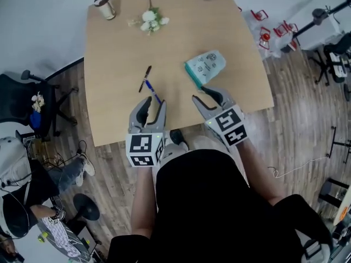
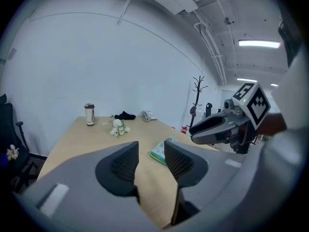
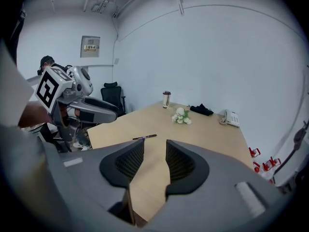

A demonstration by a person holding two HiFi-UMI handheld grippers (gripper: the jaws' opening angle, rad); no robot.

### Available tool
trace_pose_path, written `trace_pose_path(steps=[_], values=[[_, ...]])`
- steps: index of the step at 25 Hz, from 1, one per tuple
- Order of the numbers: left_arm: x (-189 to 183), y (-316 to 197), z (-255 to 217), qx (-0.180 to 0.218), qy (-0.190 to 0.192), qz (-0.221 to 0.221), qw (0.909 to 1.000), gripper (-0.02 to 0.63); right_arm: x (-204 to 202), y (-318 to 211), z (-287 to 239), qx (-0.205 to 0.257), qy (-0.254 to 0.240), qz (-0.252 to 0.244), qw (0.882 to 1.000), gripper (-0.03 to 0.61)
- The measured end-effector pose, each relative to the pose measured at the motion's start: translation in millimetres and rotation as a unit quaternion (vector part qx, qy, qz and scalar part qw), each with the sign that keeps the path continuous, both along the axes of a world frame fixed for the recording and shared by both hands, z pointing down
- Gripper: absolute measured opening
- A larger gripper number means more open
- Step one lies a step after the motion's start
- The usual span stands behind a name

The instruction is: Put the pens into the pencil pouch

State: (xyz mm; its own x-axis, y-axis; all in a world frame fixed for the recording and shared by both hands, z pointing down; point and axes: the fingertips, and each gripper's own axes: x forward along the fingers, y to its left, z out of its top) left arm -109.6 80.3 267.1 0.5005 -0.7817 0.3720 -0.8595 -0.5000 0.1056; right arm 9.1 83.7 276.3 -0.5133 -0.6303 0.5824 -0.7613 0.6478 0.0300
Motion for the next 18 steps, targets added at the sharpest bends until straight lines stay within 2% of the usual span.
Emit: trace_pose_path(steps=[10,18], values=[[-5,-7,22,-0.028,0.005,0.022,0.9994,0.173,5,-19,20,-0.005,0.054,0.025,0.998,0.123],[-6,-14,33,-0.040,0.010,0.020,0.9989,0.173,8,-36,43,-0.016,0.081,0.032,0.996,0.124]])
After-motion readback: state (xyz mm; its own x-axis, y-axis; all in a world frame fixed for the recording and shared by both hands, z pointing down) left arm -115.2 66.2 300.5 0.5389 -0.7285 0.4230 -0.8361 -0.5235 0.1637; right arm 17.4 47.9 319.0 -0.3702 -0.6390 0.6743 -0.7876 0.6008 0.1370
